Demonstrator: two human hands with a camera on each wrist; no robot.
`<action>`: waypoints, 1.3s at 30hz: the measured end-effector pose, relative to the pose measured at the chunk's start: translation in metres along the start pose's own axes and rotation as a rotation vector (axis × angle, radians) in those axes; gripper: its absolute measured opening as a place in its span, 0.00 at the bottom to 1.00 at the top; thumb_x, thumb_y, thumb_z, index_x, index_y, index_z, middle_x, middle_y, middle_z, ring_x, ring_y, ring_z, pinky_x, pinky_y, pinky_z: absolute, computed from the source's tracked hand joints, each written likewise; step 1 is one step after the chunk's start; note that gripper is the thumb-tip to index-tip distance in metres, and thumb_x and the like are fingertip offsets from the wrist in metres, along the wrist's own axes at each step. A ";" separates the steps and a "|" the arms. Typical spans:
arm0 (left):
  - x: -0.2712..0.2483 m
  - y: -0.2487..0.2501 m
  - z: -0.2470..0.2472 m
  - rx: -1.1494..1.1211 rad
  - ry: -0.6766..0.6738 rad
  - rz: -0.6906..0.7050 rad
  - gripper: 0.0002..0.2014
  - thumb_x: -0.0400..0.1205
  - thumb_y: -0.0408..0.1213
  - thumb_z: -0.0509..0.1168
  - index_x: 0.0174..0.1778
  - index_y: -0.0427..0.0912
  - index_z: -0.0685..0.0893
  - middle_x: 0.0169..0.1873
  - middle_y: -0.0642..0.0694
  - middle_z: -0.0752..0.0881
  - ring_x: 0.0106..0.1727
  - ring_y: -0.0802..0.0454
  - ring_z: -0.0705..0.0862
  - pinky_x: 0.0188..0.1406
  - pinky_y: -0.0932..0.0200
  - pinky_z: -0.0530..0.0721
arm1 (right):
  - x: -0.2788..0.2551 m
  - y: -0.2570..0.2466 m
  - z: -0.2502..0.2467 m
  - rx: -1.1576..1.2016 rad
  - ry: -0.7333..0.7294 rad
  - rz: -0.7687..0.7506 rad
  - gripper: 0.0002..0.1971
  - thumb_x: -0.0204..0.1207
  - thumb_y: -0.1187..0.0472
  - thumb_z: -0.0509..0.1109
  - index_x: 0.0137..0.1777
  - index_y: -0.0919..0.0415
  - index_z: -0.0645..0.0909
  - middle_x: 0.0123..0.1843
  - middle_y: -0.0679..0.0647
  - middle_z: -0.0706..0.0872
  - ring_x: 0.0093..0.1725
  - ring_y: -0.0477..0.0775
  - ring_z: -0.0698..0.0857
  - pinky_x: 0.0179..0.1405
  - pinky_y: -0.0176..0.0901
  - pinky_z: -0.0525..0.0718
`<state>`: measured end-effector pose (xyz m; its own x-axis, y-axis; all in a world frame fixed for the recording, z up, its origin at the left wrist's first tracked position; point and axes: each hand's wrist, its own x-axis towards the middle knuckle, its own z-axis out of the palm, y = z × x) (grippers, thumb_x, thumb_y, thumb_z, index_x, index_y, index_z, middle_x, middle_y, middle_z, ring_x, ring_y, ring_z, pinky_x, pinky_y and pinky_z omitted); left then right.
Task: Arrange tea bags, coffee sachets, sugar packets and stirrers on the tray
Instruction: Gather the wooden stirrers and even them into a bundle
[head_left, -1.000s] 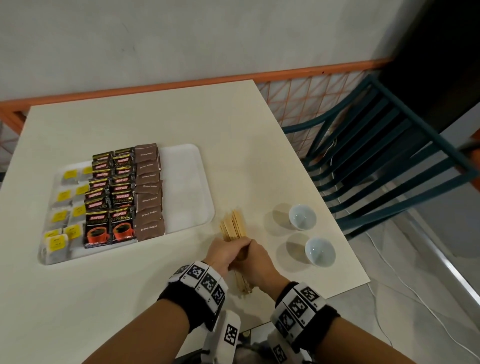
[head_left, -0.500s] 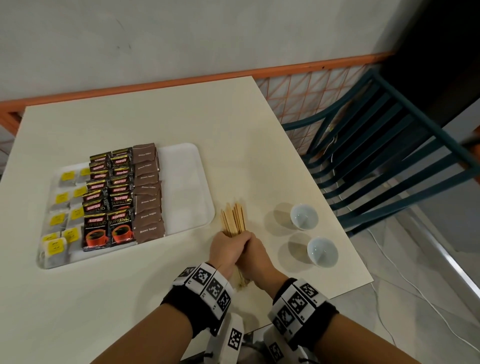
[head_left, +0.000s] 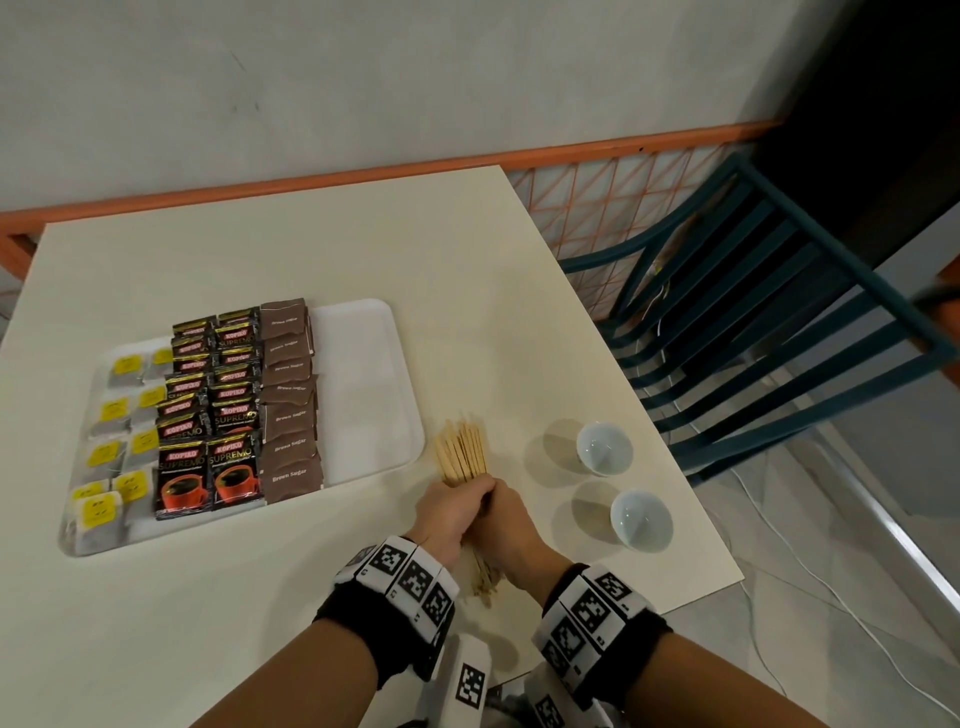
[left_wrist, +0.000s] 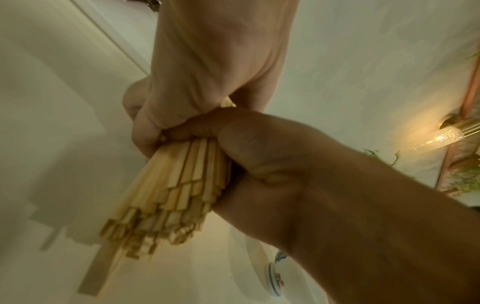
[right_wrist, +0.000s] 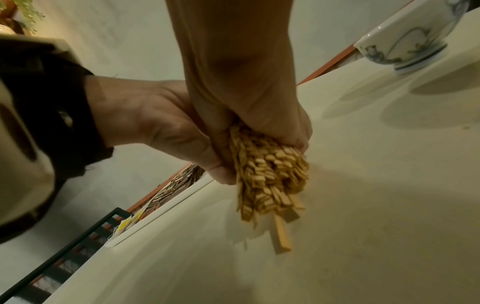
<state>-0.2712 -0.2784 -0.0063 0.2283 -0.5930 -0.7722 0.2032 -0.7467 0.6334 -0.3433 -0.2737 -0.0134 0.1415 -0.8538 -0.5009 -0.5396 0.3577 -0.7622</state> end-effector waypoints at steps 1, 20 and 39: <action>0.001 0.000 -0.001 0.005 0.001 0.014 0.15 0.74 0.38 0.69 0.54 0.37 0.83 0.51 0.40 0.86 0.54 0.46 0.83 0.60 0.49 0.82 | -0.001 0.000 0.000 0.028 -0.001 -0.004 0.17 0.74 0.69 0.68 0.62 0.70 0.74 0.59 0.66 0.82 0.59 0.63 0.82 0.51 0.44 0.79; -0.037 0.045 -0.055 -0.188 -0.325 0.197 0.34 0.76 0.68 0.48 0.68 0.48 0.77 0.61 0.51 0.84 0.60 0.56 0.82 0.69 0.56 0.73 | -0.008 -0.075 -0.024 0.431 0.113 -0.377 0.10 0.68 0.68 0.74 0.49 0.63 0.80 0.40 0.59 0.86 0.40 0.53 0.86 0.40 0.43 0.85; -0.052 0.071 -0.068 -0.737 -0.337 0.221 0.20 0.86 0.45 0.48 0.50 0.43 0.84 0.37 0.46 0.92 0.37 0.53 0.91 0.35 0.57 0.88 | -0.016 -0.132 -0.003 0.481 0.104 -0.696 0.22 0.62 0.64 0.80 0.57 0.58 0.80 0.49 0.45 0.88 0.50 0.40 0.87 0.49 0.31 0.85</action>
<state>-0.2039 -0.2798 0.0824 0.0629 -0.8485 -0.5254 0.7841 -0.2837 0.5520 -0.2772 -0.3082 0.0966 0.2204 -0.9607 0.1686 0.0563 -0.1601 -0.9855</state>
